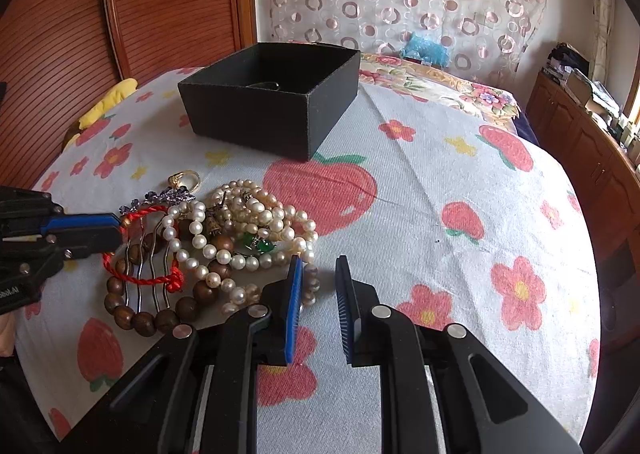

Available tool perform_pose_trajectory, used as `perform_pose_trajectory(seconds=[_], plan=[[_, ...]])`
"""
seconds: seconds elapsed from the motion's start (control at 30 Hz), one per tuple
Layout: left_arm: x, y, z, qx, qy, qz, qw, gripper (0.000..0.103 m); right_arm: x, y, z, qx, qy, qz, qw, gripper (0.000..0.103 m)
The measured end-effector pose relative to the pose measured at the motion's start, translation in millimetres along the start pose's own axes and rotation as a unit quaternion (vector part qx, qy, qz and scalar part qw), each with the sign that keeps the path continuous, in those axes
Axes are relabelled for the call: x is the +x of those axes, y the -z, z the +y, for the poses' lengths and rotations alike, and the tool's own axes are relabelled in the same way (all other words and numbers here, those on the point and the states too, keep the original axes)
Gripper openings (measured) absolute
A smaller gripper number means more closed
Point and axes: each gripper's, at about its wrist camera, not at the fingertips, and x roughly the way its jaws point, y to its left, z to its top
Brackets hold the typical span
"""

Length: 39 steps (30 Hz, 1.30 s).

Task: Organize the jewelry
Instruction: 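Grasp the red string bracelet with the left tool while the right tool grasps the pearl necklace, then lower the red bracelet and pearl necklace into the black box, opening both tools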

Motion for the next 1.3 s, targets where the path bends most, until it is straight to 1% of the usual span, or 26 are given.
perform_pose_trajectory(seconds=[0.3,0.47,0.6,0.63,0.67,0.77,0.9,1.07,1.3], plan=[[-48.9,-14.9,-2.6,0.007,-0.01,-0.075,0.9971,0.006,0.2,0.6,0.3,-0.001,0.001,0.0,1.0,0.019],[-72.9,-22.1,-3.0,0.011,-0.016,-0.106,0.9942,0.006,0.6,0.6,1.3,-0.001,0.001,0.0,1.0,0.019],[-84.8,-27.1,1.8,0.013,-0.022,-0.121,0.9923,0.006,0.8,0.0,-1.8,0.005,-0.007,0.0,1.0,0.019],[-86.6,-27.7,2.7,0.013,-0.024,-0.124,0.9919,0.006,0.9,-0.3,-3.5,0.008,-0.01,0.0,1.0,0.017],[-87.5,-28.3,3.5,0.013,-0.026,-0.125,0.9918,0.006,0.7,-0.6,-4.6,0.01,-0.016,0.0,1.0,0.009],[-86.7,-30.3,7.7,0.012,-0.031,-0.125,0.9916,0.006,0.3,-0.9,-8.9,0.017,-0.025,-0.002,1.0,0.008],[-86.8,-31.4,13.9,0.009,-0.036,-0.125,0.9914,0.006,-12.7,-7.0,-10.2,0.02,-0.023,-0.027,0.999,0.008],[-91.0,-34.8,18.3,0.01,-0.041,-0.133,0.9902,0.006,-46.1,-29.9,-3.6,0.004,-0.014,-0.07,0.997,0.008],[-95.1,-40.9,22.3,0.012,-0.046,-0.142,0.9887,0.006,-80.4,-59.8,4.5,-0.019,-0.004,-0.111,0.994,0.008]])
